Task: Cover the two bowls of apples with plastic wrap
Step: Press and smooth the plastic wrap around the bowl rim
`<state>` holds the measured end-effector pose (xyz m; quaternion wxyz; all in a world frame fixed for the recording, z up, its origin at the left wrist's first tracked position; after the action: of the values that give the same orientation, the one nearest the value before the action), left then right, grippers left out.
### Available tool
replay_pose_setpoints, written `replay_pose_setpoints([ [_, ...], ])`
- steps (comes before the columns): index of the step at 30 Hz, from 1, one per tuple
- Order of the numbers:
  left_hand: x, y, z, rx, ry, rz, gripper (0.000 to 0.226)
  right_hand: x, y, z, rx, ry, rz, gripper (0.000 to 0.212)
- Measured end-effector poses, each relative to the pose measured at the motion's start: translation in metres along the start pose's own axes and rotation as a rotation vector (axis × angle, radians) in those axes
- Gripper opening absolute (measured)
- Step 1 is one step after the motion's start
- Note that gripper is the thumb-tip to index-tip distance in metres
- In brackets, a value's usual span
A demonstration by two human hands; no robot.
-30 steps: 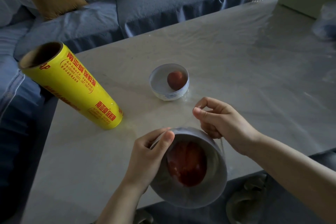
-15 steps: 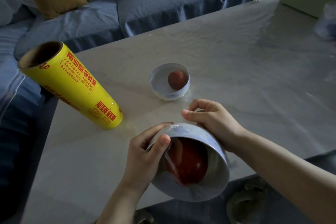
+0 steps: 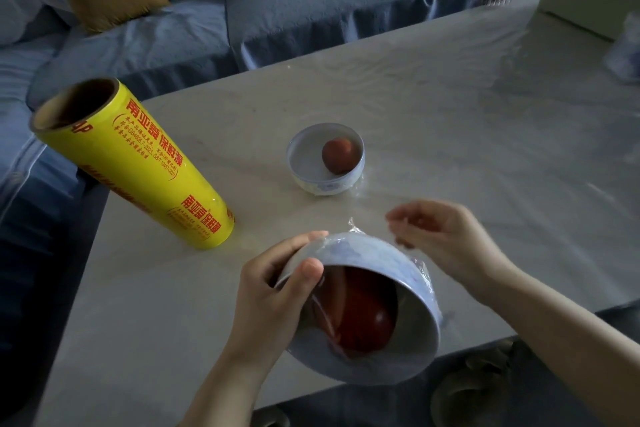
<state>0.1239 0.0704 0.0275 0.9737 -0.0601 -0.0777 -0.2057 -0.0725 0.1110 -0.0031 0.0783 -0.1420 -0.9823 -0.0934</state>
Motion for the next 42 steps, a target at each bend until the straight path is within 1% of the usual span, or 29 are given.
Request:
replay_pose_setpoints([
  [1, 0.002, -0.001, -0.002, 0.018, -0.013, 0.009, 0.037, 0.011, 0.006, -0.015, 0.086, -0.073, 0.051, 0.022],
  [2, 0.003, -0.002, -0.004, 0.033, -0.028, 0.014, 0.036, 0.017, 0.013, -0.031, 0.176, -0.102, 0.046, 0.018],
  [3, 0.004, -0.002, -0.005, 0.041, -0.047, 0.015, 0.034, 0.016, 0.022, -0.047, 0.256, -0.095, -0.009, 0.013],
  [4, 0.004, -0.002, -0.006, 0.039, -0.067, 0.012, 0.033, 0.007, 0.029, -0.059, 0.306, -0.042, -0.098, 0.013],
  [5, 0.003, -0.002, -0.004, 0.031, -0.078, 0.007, 0.032, -0.006, 0.035, -0.063, 0.320, 0.042, -0.200, 0.022],
  [6, 0.002, -0.001, -0.003, 0.023, -0.078, 0.002, 0.032, -0.020, 0.039, -0.061, 0.307, 0.120, -0.293, 0.031],
  [8, 0.000, 0.000, 0.002, 0.006, -0.067, -0.014, 0.032, -0.038, 0.039, -0.048, 0.238, 0.230, -0.373, 0.043],
  [11, -0.004, 0.002, 0.009, -0.005, -0.061, -0.054, 0.033, -0.049, 0.033, -0.038, 0.142, 0.157, -0.431, 0.050],
  [12, -0.005, 0.003, 0.009, -0.001, -0.057, -0.064, 0.035, -0.050, 0.032, -0.036, 0.107, 0.131, -0.470, 0.056],
  [14, -0.005, 0.005, 0.010, 0.013, -0.060, -0.068, 0.047, -0.049, 0.030, -0.028, 0.045, 0.138, -0.509, 0.078],
  [15, -0.003, 0.005, 0.010, 0.016, -0.068, -0.058, 0.048, -0.047, 0.028, -0.026, 0.047, 0.181, -0.495, 0.077],
  [16, -0.001, 0.005, 0.010, 0.017, -0.076, -0.044, 0.044, -0.041, 0.024, -0.027, 0.073, 0.219, -0.434, 0.061],
  [18, 0.001, 0.003, 0.012, 0.019, -0.092, -0.029, 0.038, -0.022, 0.018, -0.037, 0.153, 0.250, -0.238, 0.016],
  [19, 0.002, 0.002, 0.012, 0.024, -0.101, -0.029, 0.038, -0.018, 0.018, -0.045, 0.194, 0.241, -0.210, 0.008],
  [21, 0.001, 0.000, 0.012, 0.047, -0.132, -0.044, 0.040, -0.023, 0.020, -0.057, 0.245, 0.243, -0.286, 0.004],
  [24, -0.003, -0.001, 0.010, 0.063, -0.186, -0.081, 0.041, -0.035, 0.019, -0.068, 0.266, 0.332, -0.422, 0.009],
  [28, -0.007, -0.002, 0.007, 0.056, -0.263, -0.139, 0.038, -0.047, 0.013, -0.065, 0.180, 0.437, -0.591, 0.004],
  [31, -0.013, -0.001, 0.005, 0.059, -0.312, -0.220, 0.037, -0.056, 0.013, -0.055, 0.085, 0.527, -0.728, 0.011],
  [34, -0.019, 0.002, 0.000, 0.086, -0.348, -0.295, 0.039, -0.066, 0.020, -0.042, 0.018, 0.627, -0.868, 0.013],
  [36, -0.020, 0.005, -0.005, 0.115, -0.343, -0.317, 0.040, -0.069, 0.022, -0.035, -0.023, 0.632, -0.901, 0.017],
  [38, -0.020, 0.007, -0.007, 0.124, -0.335, -0.318, 0.040, -0.069, 0.021, -0.031, -0.050, 0.592, -0.888, 0.020],
  [41, -0.020, 0.007, -0.008, 0.129, -0.316, -0.306, 0.038, -0.066, 0.020, -0.031, -0.070, 0.435, -0.844, 0.011],
  [42, -0.020, 0.007, -0.009, 0.133, -0.315, -0.306, 0.037, -0.065, 0.020, -0.034, -0.065, 0.376, -0.830, 0.013],
])
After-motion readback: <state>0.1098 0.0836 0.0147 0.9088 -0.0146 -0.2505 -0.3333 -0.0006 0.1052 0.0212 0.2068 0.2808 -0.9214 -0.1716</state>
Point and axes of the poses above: each hand's wrist, its own y-axis away from the middle knuckle, its own x-axis out of the back of the hand, z = x × y, the point moved 9 cm from there along -y, towards the middle knuckle, and after that the axes turned 4 degrees about -z, right-handed, at the moved point
